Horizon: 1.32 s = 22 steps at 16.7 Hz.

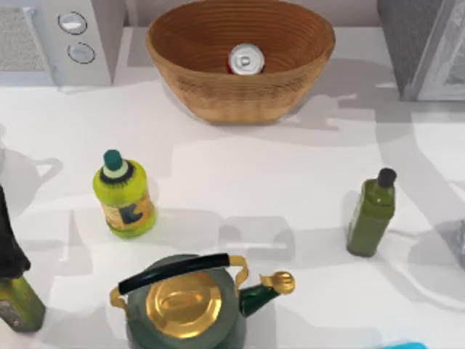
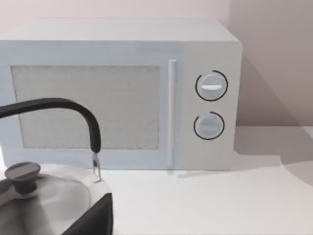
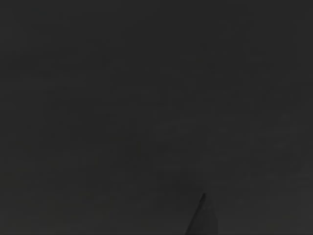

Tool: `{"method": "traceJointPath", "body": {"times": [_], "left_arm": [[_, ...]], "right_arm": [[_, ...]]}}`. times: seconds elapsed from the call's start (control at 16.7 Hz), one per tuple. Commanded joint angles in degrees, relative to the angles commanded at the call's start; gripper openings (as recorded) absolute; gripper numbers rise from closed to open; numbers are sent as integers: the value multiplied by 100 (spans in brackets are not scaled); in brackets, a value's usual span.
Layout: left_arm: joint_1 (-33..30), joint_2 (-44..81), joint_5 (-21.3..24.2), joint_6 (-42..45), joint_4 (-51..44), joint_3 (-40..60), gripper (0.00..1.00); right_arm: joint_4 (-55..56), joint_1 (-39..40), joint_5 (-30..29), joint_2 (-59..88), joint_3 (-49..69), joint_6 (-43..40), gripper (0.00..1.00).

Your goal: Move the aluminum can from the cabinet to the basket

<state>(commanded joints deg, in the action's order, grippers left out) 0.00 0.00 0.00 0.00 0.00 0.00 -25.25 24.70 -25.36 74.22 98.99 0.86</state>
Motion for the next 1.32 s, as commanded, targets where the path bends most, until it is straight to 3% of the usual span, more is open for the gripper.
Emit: {"method": "traceJointPath", "body": {"times": [0.36,0.9,1.32], "left_arm": [[0,0,0,0,0,0,100],[0,0,0,0,0,0,100],[0,0,0,0,0,0,100]], "right_arm": [[-33,-123,-117,-106,68,-78,100],[219,-581,331,738,658,-59,100],[663,-554,512,-192,-345,-154,100]]}}
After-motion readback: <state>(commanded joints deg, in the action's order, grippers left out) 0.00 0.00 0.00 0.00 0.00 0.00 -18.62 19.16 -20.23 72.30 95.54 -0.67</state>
